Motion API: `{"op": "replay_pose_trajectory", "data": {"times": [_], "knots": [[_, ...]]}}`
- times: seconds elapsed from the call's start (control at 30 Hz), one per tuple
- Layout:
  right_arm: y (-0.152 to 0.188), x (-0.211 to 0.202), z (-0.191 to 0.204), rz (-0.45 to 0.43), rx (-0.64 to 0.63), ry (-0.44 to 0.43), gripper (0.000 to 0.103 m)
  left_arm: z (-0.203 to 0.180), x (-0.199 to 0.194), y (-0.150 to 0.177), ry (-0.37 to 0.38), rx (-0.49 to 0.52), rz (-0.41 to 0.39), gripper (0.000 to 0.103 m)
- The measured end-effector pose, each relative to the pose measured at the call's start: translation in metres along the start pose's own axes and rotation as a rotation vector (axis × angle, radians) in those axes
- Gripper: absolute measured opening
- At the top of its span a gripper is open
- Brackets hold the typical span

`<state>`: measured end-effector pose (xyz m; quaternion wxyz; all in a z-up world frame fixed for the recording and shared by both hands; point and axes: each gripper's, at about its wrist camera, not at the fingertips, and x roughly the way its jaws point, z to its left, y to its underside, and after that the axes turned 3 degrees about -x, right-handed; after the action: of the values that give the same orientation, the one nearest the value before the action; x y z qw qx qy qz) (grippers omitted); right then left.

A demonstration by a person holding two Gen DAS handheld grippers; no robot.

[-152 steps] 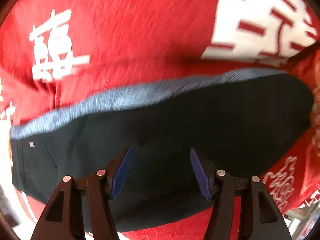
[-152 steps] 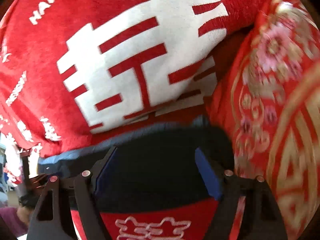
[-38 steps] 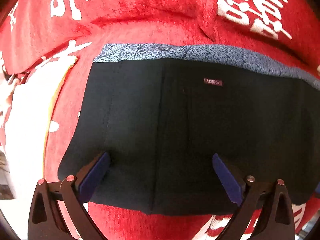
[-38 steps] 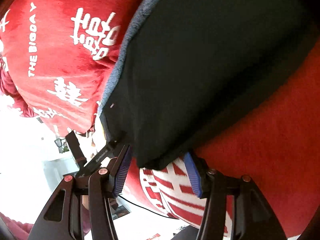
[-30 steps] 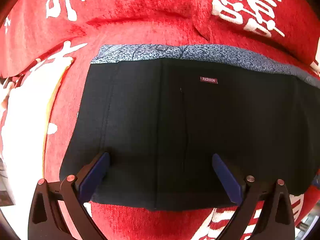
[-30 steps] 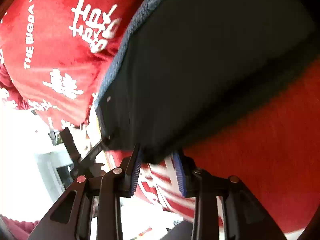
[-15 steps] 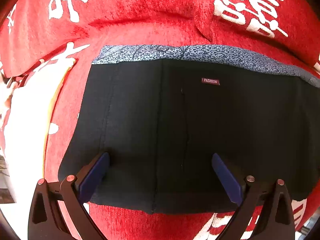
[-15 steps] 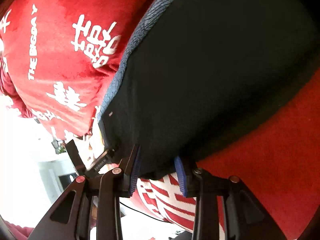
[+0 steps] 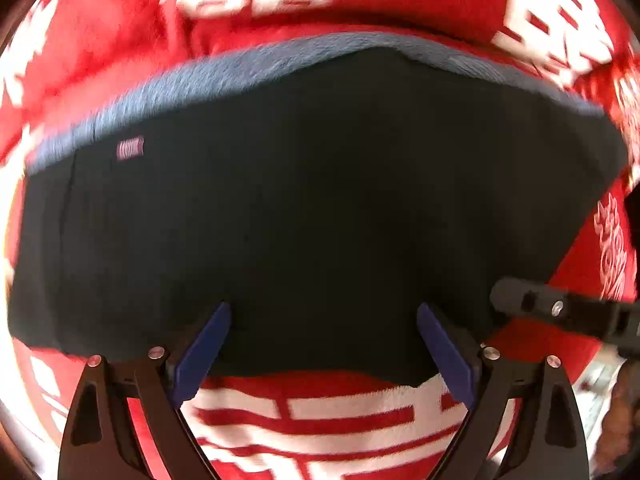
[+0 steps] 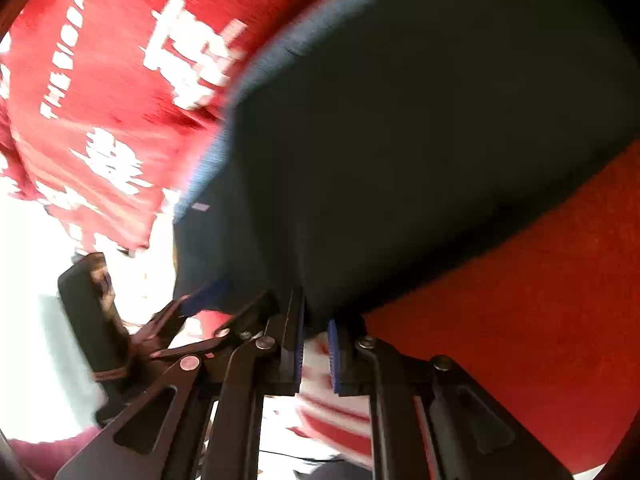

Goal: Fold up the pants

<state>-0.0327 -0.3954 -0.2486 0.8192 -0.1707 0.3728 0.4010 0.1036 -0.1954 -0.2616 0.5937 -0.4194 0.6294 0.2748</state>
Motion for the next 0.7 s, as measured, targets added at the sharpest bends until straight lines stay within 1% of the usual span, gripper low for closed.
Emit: {"op": "replay_pose_trajectory", "data": {"times": [0.03,0.07,0.1,0.13,0.17,0.2,0.23,0.3,0.33,0.37,0.43,0.5,0.53,0.57,0.6,0.63,0.67,0.7], "knots": [[0.001,-0.002,-0.006,-0.005,0.014,-0.037,0.013,0.002,0.000,0.000,0.007,-0.011,0.003,0.096],[0.002,-0.005,-0.009,0.000,0.029,-0.048,0.015,0.001,-0.001,-0.001,0.005,-0.007,0.011,0.096],[0.002,-0.011,-0.011,0.004,0.036,-0.047,0.020,0.000,-0.002,-0.002,-0.002,-0.001,0.017,0.096],[0.004,-0.019,-0.013,0.001,0.036,-0.039,0.028,-0.001,-0.003,-0.003,-0.007,0.002,0.025,0.096],[0.004,-0.032,-0.015,-0.013,0.032,-0.020,0.033,-0.003,-0.005,-0.007,-0.016,0.003,0.035,0.096],[0.005,-0.044,-0.018,-0.033,0.029,-0.004,0.041,-0.002,-0.010,-0.014,-0.024,0.001,0.035,0.096],[0.004,-0.059,-0.023,-0.062,0.030,0.012,0.044,-0.003,-0.014,-0.018,-0.033,-0.005,0.021,0.096],[-0.003,-0.094,-0.040,-0.135,0.051,0.059,0.045,-0.006,-0.025,-0.027,-0.036,-0.028,-0.023,0.096],[-0.008,-0.108,-0.050,-0.169,0.065,0.088,0.045,-0.007,-0.026,-0.030,-0.038,-0.036,-0.033,0.096],[-0.012,-0.117,-0.058,-0.195,0.079,0.115,0.045,-0.012,-0.025,-0.035,-0.049,-0.045,-0.041,0.096],[-0.024,-0.141,-0.082,-0.254,0.141,0.181,0.045,-0.017,-0.015,-0.042,-0.079,-0.046,-0.028,0.096],[-0.033,-0.165,-0.104,-0.311,0.204,0.227,0.045,-0.025,0.002,-0.039,-0.119,-0.042,-0.001,0.096],[-0.037,-0.178,-0.115,-0.345,0.235,0.262,0.045,-0.023,0.005,-0.031,-0.128,-0.053,-0.007,0.097],[-0.040,-0.187,-0.122,-0.368,0.253,0.286,0.045,-0.021,0.005,-0.028,-0.132,-0.079,-0.031,0.100],[-0.044,-0.196,-0.132,-0.390,0.263,0.308,0.045,-0.019,0.005,-0.026,-0.129,-0.101,-0.035,0.100],[-0.048,-0.206,-0.140,-0.413,0.268,0.337,0.045,-0.016,0.005,-0.025,-0.118,-0.122,-0.036,0.100],[-0.053,-0.214,-0.147,-0.433,0.269,0.361,0.045,-0.014,0.006,-0.024,-0.116,-0.140,-0.032,0.103],[-0.059,-0.221,-0.153,-0.445,0.267,0.378,0.045,-0.012,0.007,-0.024,-0.121,-0.159,-0.027,0.103]]}}
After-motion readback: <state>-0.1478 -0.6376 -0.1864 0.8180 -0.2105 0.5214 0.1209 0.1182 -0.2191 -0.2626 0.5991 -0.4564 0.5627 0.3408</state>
